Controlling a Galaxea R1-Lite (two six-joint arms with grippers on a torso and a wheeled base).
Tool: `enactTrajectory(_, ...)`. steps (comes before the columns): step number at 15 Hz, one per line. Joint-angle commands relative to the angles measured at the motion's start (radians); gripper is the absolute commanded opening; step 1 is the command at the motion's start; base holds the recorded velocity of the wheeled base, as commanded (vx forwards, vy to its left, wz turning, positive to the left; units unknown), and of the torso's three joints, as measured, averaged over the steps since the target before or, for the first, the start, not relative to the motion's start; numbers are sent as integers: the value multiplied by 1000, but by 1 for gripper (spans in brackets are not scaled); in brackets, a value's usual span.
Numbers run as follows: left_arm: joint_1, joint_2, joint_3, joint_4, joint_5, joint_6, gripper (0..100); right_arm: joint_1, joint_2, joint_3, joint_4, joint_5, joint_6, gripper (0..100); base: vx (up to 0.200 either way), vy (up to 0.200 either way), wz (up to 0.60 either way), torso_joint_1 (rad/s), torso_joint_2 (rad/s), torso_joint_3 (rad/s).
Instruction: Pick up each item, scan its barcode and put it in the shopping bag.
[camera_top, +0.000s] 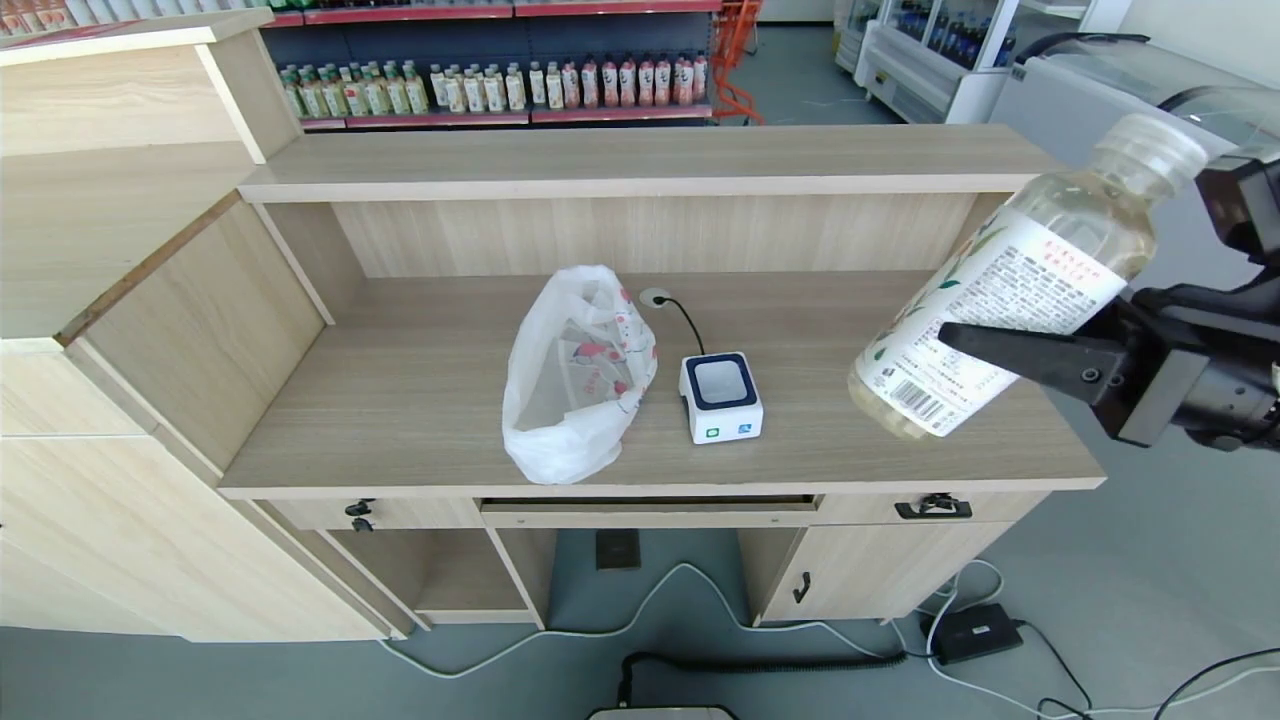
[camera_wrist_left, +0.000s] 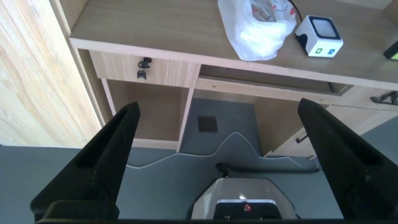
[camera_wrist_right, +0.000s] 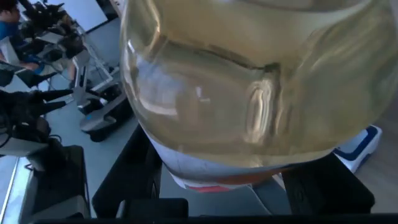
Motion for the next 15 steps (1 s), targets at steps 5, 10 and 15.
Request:
enactTrajectory(5, 0, 0, -1, 0, 0, 0, 100, -335, 258, -41, -5, -179, -666, 0, 0, 0, 0, 0, 0, 0)
enactTrajectory(10, 0, 0, -1, 0, 0, 0, 100, -415, 294, -64, -104, -188, -801, 0, 0, 0, 0, 0, 0, 0)
enactTrajectory(15, 0, 0, -1, 0, -1, 0, 100, -457, 296, -60, -140, -188, -905, 0, 0, 0, 0, 0, 0, 0)
